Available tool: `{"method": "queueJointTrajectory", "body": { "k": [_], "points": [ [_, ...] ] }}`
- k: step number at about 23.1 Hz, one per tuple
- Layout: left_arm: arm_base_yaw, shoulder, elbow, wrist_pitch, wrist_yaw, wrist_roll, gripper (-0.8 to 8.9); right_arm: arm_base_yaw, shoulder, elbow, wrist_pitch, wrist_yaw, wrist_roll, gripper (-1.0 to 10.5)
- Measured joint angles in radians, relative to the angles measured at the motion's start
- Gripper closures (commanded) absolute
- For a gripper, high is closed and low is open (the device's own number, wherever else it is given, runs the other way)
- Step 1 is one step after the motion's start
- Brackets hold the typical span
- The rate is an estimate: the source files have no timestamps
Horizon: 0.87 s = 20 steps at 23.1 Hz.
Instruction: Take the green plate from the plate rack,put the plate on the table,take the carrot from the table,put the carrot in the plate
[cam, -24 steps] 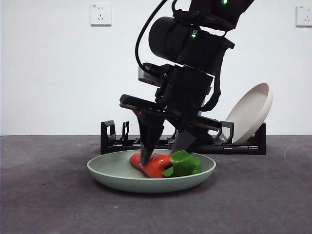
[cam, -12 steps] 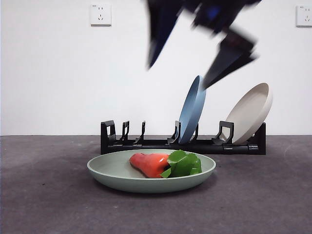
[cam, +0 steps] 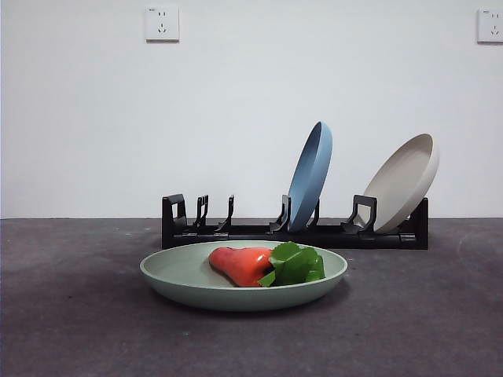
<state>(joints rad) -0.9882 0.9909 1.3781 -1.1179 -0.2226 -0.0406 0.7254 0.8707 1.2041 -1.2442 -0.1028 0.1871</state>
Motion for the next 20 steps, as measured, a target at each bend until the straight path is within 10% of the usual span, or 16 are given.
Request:
{"method": "queueJointTrajectory", "body": {
  "k": [4, 20],
  "points": [
    [0.000, 0.000, 0.000, -0.029, 0.037, -0.014, 8.19, 0.000, -0.045, 0.000, -0.051, 0.000, 0.000, 9.7],
    [0.000, 0.000, 0.000, -0.030, 0.048, -0.035, 8.17, 0.000, -0.059, 0.000, -0.070, 0.001, 0.000, 9.5]
  ]
}}
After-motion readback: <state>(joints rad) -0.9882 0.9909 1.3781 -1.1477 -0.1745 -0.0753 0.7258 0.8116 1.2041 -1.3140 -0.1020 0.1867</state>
